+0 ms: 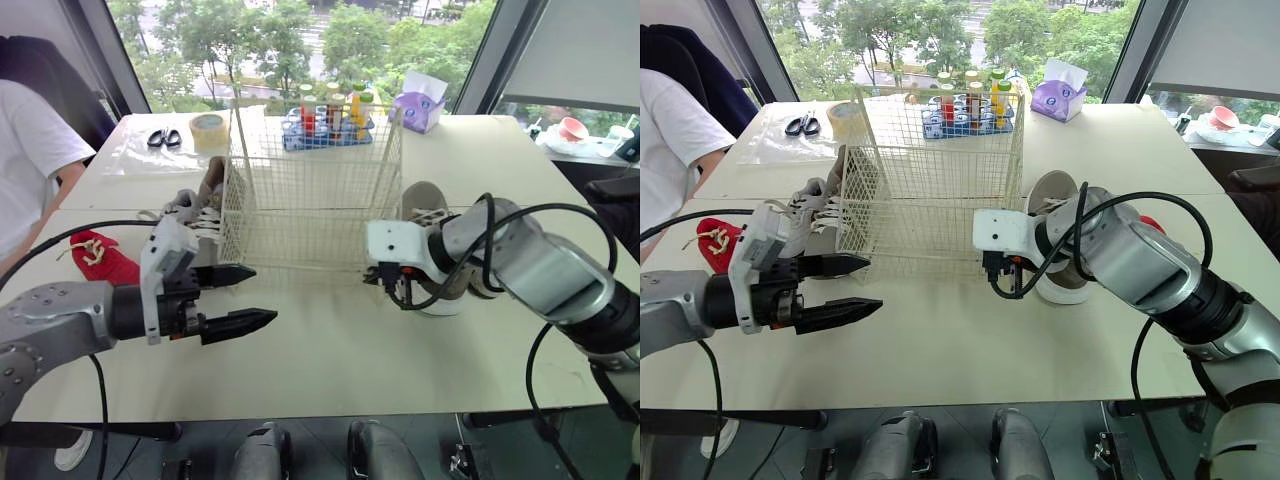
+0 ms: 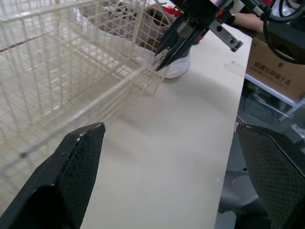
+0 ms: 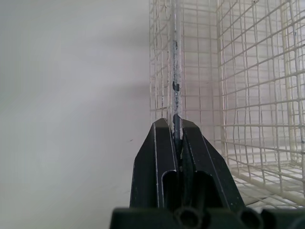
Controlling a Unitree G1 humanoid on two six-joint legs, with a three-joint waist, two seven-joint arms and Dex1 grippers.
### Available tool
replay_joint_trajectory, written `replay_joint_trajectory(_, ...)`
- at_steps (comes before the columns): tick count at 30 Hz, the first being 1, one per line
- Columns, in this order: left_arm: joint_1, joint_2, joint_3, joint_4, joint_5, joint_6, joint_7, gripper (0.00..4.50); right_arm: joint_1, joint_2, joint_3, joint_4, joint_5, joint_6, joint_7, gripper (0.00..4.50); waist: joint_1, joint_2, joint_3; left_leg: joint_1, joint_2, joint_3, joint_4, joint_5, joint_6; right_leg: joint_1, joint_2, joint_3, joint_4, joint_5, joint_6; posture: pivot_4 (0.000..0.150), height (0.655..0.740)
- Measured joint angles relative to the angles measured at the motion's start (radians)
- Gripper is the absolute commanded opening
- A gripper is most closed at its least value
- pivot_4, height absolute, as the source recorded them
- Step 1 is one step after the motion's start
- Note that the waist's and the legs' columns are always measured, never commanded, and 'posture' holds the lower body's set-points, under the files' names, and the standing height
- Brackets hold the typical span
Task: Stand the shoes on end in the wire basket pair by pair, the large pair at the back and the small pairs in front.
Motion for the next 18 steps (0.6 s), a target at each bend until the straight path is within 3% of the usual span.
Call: replay_joint_trajectory(18, -0.031, -0.010, -0.028, 0.001, 0.012, 0.007, 0.006, 4.50, -0.035, 0.056, -0.006, 0.295, -0.148, -0.310, 0.073, 0.01, 0.002, 0.000, 0.000, 0.000, 0.000, -0.001, 0.000, 0.003, -0.004, 0.002, 0.000, 0.000, 0.000, 0.000, 0.000, 0.150, 0.7400)
